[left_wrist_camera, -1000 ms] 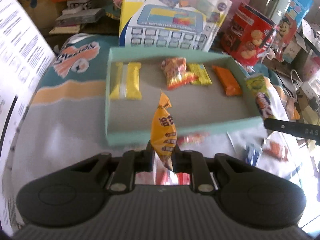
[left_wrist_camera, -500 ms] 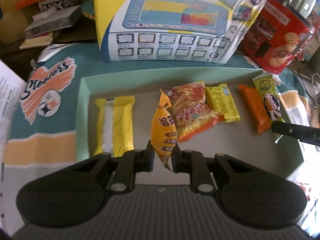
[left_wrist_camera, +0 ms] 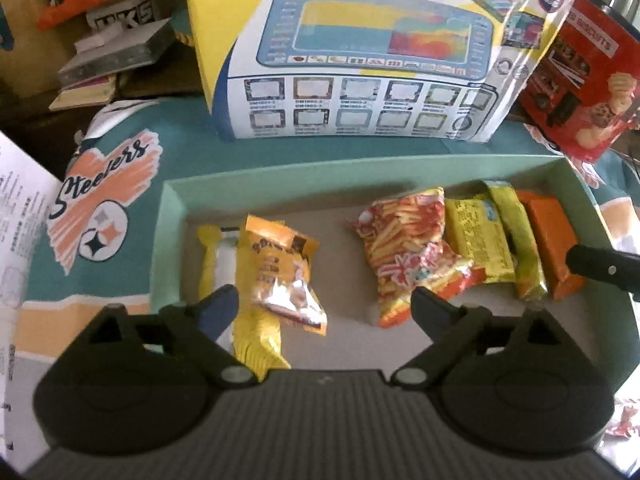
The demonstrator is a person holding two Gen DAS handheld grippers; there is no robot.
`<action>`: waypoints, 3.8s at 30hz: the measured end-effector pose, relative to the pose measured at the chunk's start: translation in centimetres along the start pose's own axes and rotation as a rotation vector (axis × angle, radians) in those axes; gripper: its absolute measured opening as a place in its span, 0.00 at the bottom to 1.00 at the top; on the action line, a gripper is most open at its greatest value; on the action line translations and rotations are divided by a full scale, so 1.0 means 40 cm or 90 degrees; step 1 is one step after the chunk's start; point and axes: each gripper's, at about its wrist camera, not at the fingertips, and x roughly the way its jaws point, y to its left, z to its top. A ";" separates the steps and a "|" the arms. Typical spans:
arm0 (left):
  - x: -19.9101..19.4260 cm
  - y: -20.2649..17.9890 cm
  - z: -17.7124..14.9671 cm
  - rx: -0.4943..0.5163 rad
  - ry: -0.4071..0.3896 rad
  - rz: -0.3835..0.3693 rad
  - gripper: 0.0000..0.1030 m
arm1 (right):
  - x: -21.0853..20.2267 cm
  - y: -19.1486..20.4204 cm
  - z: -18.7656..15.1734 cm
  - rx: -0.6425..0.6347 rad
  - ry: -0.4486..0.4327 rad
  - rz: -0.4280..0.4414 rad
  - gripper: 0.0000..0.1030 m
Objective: Organize snacks
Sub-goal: 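Place both snacks into the mint-green box and open both tools, then grasp the red square candy packet with the right tool while the left tool returns to the pile, then grasp the red rainbow-print bag with the left tool while the right tool holds the red packet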
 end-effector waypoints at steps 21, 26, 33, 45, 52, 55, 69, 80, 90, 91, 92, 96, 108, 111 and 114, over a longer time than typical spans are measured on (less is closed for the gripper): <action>-0.268 -0.062 -0.319 0.023 0.006 -0.002 1.00 | -0.343 0.026 -0.239 0.006 -0.028 0.015 1.00; -0.290 -0.066 -0.422 0.012 0.027 -0.010 1.00 | -0.382 0.009 -0.313 0.021 -0.017 0.014 1.00; -0.301 -0.092 -0.543 0.035 0.039 -0.029 0.84 | -0.398 -0.003 -0.412 0.018 0.016 0.013 1.00; -0.296 -0.103 -0.624 0.019 0.052 -0.105 0.40 | -0.362 0.018 -0.501 -0.017 0.049 0.032 0.38; -0.271 -0.135 -0.642 0.037 0.082 -0.125 0.38 | -0.323 0.026 -0.536 -0.024 0.096 0.036 0.31; -0.281 -0.116 -0.635 0.027 0.077 -0.114 0.38 | -0.326 0.030 -0.558 -0.038 0.105 0.037 0.31; -0.274 -0.150 -0.534 0.146 0.012 -0.063 0.69 | -0.312 0.100 -0.572 -0.114 0.105 -0.010 0.38; -0.260 -0.183 -0.595 0.171 0.064 -0.135 0.39 | -0.335 0.040 -0.587 -0.082 0.096 -0.009 0.33; -0.291 -0.132 -0.581 0.089 0.041 -0.101 0.53 | -0.341 0.055 -0.601 -0.102 0.085 -0.022 0.37; -0.288 -0.135 -0.573 0.085 0.037 -0.088 0.55 | -0.342 0.055 -0.601 -0.103 0.084 -0.023 0.37; -0.282 -0.139 -0.566 0.082 0.037 -0.076 0.60 | -0.344 0.055 -0.602 -0.103 0.084 -0.023 0.38; -0.242 -0.159 -0.552 0.079 0.055 -0.054 0.65 | -0.359 0.051 -0.606 -0.104 0.078 -0.026 0.45; -0.234 -0.168 -0.592 0.099 0.075 -0.102 0.17 | -0.335 0.076 -0.609 -0.136 0.076 -0.029 0.45; -0.252 -0.161 -0.585 0.099 0.052 -0.084 0.27 | -0.327 0.091 -0.612 -0.163 0.071 -0.040 0.33; -0.266 -0.173 -0.573 0.123 0.029 -0.075 0.57 | -0.334 0.074 -0.607 -0.133 0.069 -0.030 0.32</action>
